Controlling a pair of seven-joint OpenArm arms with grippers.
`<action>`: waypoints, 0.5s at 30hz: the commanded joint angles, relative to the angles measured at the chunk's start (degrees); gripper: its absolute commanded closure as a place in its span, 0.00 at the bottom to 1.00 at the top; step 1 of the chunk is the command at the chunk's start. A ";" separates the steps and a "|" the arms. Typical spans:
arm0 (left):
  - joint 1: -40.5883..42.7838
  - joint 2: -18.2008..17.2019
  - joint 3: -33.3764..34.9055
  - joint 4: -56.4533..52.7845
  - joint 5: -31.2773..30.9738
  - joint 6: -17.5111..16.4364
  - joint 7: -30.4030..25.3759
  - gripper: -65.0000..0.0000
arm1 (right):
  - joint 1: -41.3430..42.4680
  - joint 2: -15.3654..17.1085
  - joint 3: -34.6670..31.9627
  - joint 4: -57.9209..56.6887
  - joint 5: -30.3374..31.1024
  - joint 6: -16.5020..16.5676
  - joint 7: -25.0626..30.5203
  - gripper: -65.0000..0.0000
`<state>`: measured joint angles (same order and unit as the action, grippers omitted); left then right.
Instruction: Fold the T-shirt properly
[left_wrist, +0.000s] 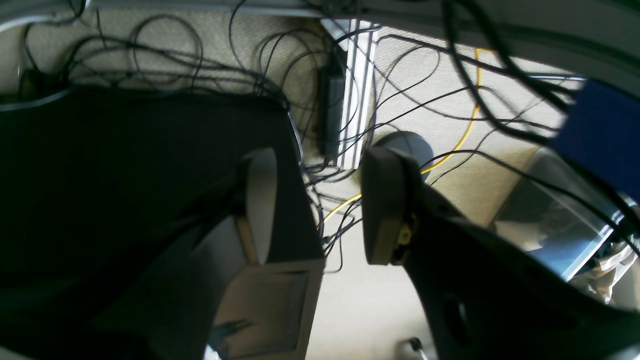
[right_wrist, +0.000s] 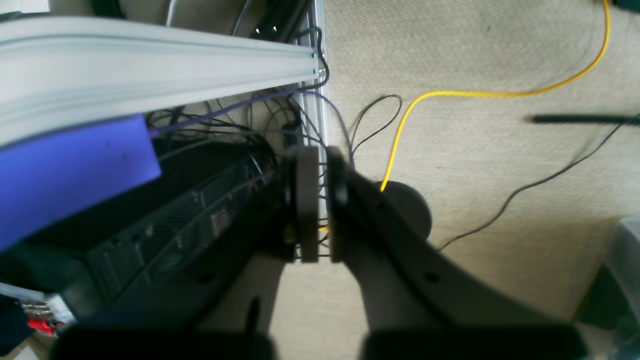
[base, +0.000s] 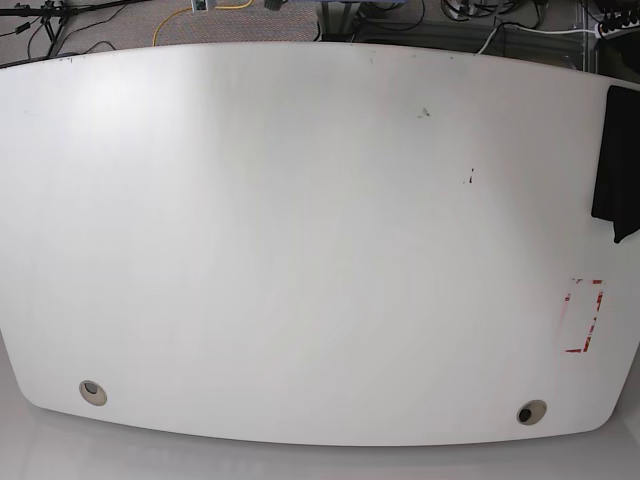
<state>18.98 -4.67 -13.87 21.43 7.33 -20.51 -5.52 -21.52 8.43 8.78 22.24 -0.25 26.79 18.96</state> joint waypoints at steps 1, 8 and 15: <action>-1.71 -0.56 0.02 -3.19 0.01 -0.37 -0.68 0.60 | 1.43 0.50 0.06 -2.68 -0.32 0.25 0.60 0.96; -5.22 -1.36 0.02 -7.06 0.10 3.33 -0.59 0.60 | 4.95 0.15 -0.20 -6.99 -0.50 -5.47 0.51 0.96; -7.07 -1.44 3.71 -7.23 0.18 9.48 -0.50 0.60 | 7.76 0.06 -0.20 -9.36 -0.50 -7.14 -2.48 0.96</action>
<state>12.05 -5.98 -11.42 14.41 7.51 -11.29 -6.07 -13.82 8.21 8.56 13.19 -0.82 19.42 16.62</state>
